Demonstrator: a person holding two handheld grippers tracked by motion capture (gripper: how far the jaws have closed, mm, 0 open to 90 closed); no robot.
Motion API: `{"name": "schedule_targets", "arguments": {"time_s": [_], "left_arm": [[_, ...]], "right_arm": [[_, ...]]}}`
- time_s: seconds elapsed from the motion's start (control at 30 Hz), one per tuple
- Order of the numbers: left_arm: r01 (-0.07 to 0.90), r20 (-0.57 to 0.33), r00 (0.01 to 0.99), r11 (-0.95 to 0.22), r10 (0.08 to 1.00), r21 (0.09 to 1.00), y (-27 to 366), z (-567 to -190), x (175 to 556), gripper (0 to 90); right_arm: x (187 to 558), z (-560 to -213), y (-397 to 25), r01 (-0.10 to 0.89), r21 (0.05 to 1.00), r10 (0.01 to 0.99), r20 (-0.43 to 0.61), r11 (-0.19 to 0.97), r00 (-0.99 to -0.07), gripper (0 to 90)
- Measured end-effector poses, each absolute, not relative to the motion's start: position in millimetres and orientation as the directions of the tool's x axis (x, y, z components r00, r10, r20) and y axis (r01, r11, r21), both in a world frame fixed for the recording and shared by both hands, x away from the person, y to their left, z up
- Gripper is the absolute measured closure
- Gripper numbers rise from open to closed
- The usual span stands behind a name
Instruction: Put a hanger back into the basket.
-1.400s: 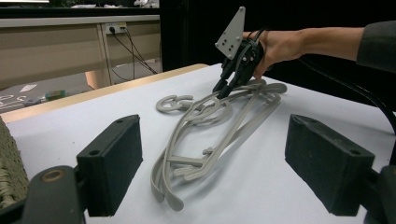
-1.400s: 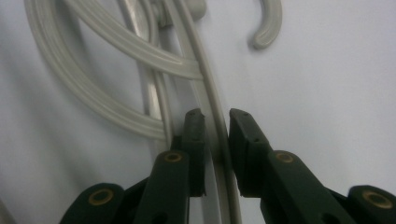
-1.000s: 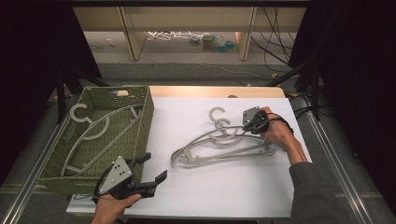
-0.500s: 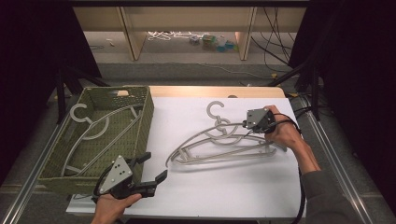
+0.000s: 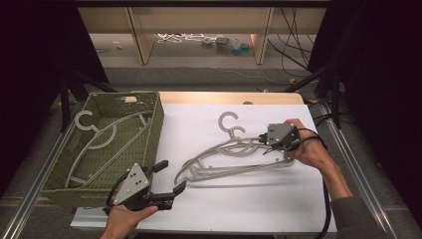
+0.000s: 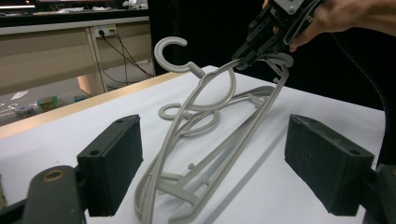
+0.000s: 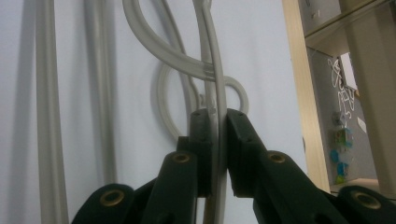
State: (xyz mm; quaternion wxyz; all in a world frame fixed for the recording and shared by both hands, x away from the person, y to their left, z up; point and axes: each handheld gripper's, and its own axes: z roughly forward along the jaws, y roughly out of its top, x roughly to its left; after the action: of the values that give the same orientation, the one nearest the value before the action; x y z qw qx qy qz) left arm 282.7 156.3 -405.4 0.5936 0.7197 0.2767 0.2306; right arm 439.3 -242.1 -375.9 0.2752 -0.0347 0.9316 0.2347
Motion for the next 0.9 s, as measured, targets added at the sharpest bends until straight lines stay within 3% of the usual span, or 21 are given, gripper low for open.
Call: {"name": "schedule_targets", "arguments": {"time_s": [0.5,0.7,0.9], "left_arm": [[0.180,0.066,0.776,-0.320,0.627,0.930,103,-377,314,21.8],[0.254,0.021,0.778,-0.344,0.628,0.904,92,-375,333,21.2],[0.317,-0.042,0.795,-0.356,0.605,0.879,79,-380,352,30.1]], "right_arm": [[396,-361,-243,-0.278,0.454,0.047,-0.584,0.847,-0.811,82.3],[387,-356,-242,-0.320,0.433,0.010,-0.607,0.842,-0.795,82.3],[379,-353,-238,-0.380,0.417,-0.031,-0.639,0.826,-0.769,82.3]]}}
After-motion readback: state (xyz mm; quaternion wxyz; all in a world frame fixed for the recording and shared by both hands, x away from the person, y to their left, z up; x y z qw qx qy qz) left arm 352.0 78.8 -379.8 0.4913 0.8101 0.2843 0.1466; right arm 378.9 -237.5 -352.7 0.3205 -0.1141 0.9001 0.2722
